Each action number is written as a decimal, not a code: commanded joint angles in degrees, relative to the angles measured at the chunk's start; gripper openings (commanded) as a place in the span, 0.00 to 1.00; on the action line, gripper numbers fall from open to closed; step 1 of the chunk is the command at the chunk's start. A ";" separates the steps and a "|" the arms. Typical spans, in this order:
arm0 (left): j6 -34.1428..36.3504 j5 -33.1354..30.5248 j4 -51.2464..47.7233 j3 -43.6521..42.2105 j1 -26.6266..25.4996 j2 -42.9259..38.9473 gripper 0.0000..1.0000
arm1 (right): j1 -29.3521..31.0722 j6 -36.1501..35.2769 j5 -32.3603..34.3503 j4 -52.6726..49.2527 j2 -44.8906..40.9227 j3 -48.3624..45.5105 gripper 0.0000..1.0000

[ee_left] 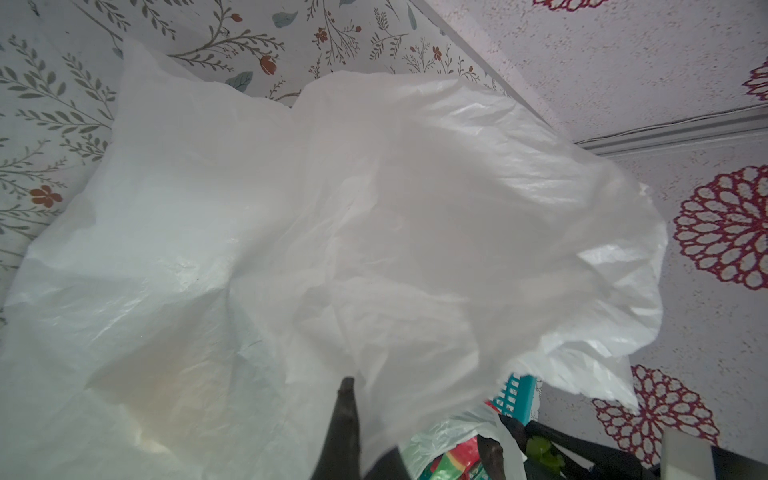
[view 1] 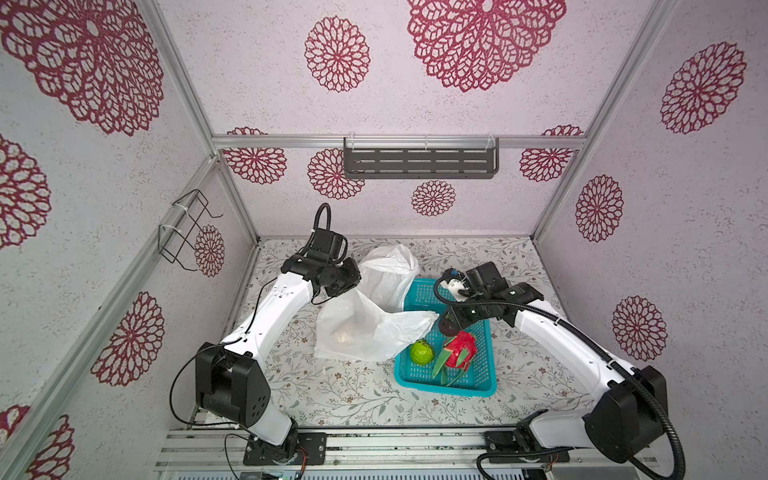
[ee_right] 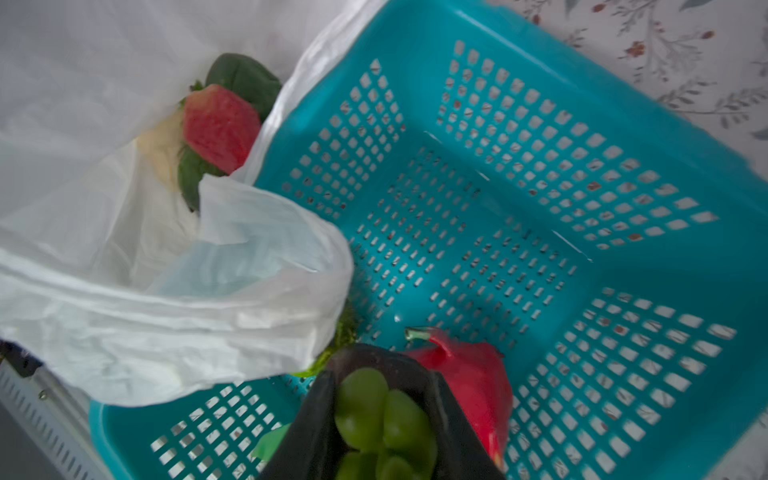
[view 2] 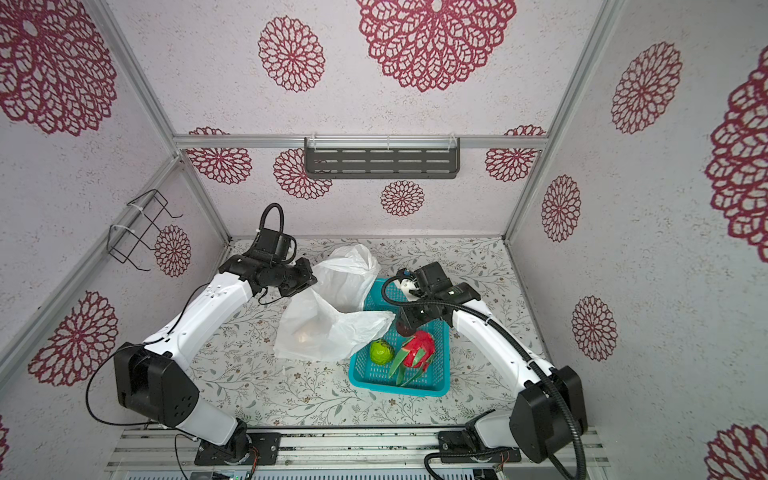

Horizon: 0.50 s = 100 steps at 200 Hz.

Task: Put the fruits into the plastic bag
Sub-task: 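Carry the grapes with the right gripper into the bag and release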

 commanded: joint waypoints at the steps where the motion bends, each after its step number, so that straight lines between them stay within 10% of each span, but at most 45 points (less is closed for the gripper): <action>1: 0.57 -0.06 0.55 -0.04 0.07 -1.24 0.00 | -0.53 1.40 3.07 1.56 0.06 4.70 0.23; 100: 0.04 -0.19 0.67 -1.45 -0.03 -3.48 0.00 | 15.80 2.75 -2.64 14.33 21.07 23.08 0.23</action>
